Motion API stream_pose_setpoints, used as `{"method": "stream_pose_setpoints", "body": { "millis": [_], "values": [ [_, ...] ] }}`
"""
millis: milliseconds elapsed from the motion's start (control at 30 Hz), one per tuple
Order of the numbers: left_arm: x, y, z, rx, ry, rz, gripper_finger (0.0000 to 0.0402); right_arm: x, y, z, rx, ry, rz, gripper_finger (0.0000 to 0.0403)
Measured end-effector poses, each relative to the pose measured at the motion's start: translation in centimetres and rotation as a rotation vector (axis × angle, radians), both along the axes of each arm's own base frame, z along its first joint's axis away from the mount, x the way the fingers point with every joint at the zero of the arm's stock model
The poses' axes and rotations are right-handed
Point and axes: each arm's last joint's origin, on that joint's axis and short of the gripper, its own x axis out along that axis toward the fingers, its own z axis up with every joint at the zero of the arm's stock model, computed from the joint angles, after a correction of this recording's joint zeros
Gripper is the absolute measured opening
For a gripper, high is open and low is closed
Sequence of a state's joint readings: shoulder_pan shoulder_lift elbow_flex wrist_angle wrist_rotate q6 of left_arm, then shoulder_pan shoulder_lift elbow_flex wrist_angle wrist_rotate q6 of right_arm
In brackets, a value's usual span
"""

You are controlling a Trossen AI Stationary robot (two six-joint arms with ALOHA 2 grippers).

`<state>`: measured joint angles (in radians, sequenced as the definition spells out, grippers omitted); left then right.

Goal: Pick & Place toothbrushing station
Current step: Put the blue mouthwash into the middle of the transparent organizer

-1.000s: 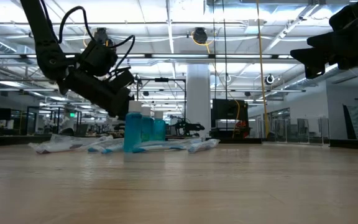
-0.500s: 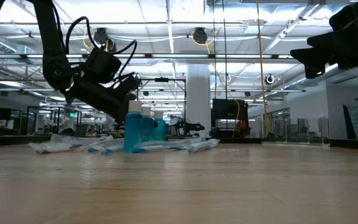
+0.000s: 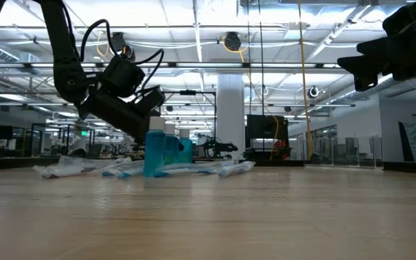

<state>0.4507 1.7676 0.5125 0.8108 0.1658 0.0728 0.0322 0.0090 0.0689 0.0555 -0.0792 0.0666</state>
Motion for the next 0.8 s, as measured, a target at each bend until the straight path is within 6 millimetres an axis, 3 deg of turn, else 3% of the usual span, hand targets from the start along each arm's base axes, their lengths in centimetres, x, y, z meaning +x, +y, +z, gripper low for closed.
{"method": "stream_pose_setpoints", "body": {
  "millis": [800],
  "values": [
    [0.12, -0.2, 0.0, 0.047, 0.017, 0.029, 0.0282, 0.0, 0.0, 0.0, 0.0, 0.0, 0.0, 0.0206]
  ]
}}
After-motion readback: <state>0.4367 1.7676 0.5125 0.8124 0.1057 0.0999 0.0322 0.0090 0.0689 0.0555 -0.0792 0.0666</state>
